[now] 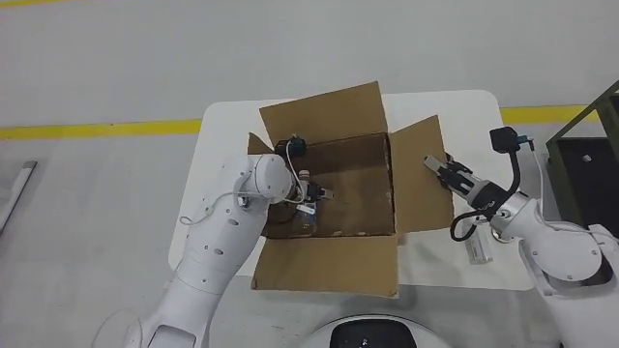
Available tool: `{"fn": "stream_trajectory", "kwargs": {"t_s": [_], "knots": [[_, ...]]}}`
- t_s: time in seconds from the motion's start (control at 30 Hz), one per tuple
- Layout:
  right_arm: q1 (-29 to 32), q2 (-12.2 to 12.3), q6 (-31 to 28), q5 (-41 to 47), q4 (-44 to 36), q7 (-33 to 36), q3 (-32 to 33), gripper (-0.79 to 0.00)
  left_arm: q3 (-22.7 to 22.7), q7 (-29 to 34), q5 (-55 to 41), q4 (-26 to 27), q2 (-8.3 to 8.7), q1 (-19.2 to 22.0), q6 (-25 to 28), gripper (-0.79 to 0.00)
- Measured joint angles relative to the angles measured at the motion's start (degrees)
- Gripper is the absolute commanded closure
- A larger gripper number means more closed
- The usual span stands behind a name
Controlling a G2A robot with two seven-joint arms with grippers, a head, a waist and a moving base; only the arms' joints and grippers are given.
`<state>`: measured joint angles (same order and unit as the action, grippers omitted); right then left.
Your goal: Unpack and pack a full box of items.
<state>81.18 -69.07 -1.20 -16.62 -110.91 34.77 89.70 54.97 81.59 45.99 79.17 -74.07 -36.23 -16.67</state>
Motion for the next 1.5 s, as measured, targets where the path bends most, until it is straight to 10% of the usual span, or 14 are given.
{"fn": "stream_trajectory", "kwargs": {"t_s": [0.33, 0.4, 0.43, 0.47, 0.9, 1.2, 1.5], "knots": [[-1.5, 0.8, -2.3, -4.1, 7.7, 1.0, 1.5, -0.055, 0.6, 2.5, 7.1, 16.0, 1.4, -2.1, 6.3, -0.785], [-1.6, 0.9, -2.6, -4.3, 8.7, 1.5, 1.8, -0.323, 0.8, 3.1, 8.0, 19.2, 1.61, -2.6, 7.1, -0.785], [-1.7, 1.0, -2.7, -4.3, 9.0, 1.8, 1.8, -0.751, 0.9, 3.4, 8.6, 20.4, 1.7, -2.8, 7.5, -0.785], [-1.7, 1.0, -2.9, -4.4, 9.2, 2.0, 1.9, -0.785, 0.9, 3.5, 9.0, 21.5, 1.77, -3.0, 7.7, -0.785], [0.7, 2.0, -5.3, -11.3, 5.2, -6.7, 8.3, -0.785, 3.5, 3.7, 11.7, 33.5, 2.4, -4.7, 9.1, -0.785], [3.8, 3.5, -8.8, -33.8, -1.3, -8.5, 15.0, -0.785, 5.4, 2.5, 11.1, 34.8, 2.59, -5.5, 9.3, -0.785], [3.8, 3.5, -8.8, -33.8, -1.3, -8.5, 15.0, -0.785, 5.3, 2.5, 11.1, 34.8, 2.59, -5.4, 9.3, -0.785]]}}
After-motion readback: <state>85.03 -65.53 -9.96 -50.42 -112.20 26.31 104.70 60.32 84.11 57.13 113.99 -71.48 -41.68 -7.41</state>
